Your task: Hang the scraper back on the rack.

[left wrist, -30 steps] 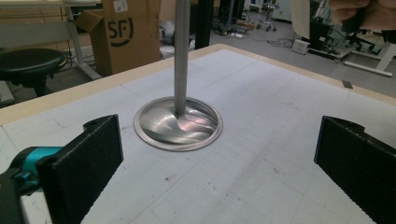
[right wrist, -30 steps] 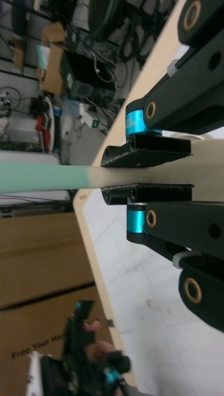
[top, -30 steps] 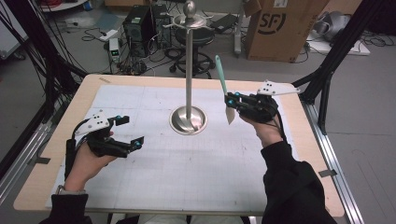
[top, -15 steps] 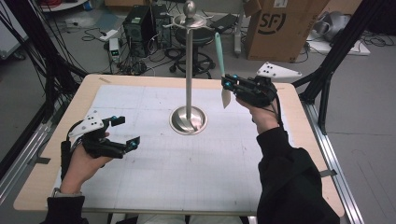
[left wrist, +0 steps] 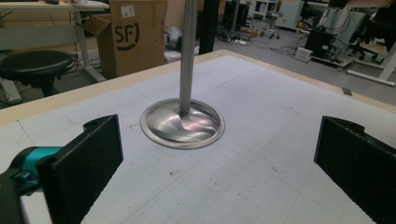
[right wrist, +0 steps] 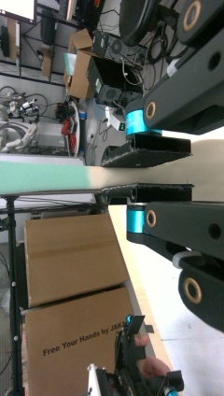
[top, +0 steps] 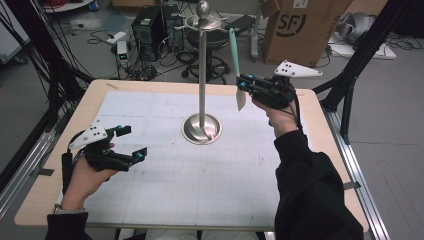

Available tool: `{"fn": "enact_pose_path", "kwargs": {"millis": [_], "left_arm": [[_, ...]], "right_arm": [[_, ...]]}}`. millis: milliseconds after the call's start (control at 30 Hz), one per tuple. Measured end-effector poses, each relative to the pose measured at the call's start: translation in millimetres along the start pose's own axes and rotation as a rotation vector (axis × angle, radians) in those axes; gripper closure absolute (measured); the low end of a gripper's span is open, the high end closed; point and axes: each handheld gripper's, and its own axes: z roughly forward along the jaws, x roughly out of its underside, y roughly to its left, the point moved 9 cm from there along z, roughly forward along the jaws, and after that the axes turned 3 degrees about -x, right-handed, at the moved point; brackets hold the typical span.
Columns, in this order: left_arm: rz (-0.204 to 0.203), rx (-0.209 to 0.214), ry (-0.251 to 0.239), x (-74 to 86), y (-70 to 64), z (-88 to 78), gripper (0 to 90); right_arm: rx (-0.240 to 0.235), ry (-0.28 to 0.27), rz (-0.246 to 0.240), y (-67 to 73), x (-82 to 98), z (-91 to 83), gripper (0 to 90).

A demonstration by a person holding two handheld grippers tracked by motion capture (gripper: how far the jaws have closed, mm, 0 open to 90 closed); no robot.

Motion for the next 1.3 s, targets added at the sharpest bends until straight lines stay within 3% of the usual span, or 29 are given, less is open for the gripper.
{"fn": "enact_pose_path", "kwargs": {"millis": [167, 567, 1300], "left_arm": [[-0.002, 0.003, -0.019, -4.5, -1.3, -3.9, 1.7], [-0.006, -0.011, -0.013, -1.5, 1.4, -8.4, 1.7], [-0.008, -0.015, -0.010, -0.5, 2.6, -9.9, 1.7]], "right_arm": [[-0.007, -0.010, -0.009, 0.6, 0.6, 3.0, 80.6], [-0.012, -0.017, 0.002, 0.0, 0.9, 13.7, 80.6], [0.027, -0.016, 0.009, -6.0, 0.9, 19.9, 80.5]]}}
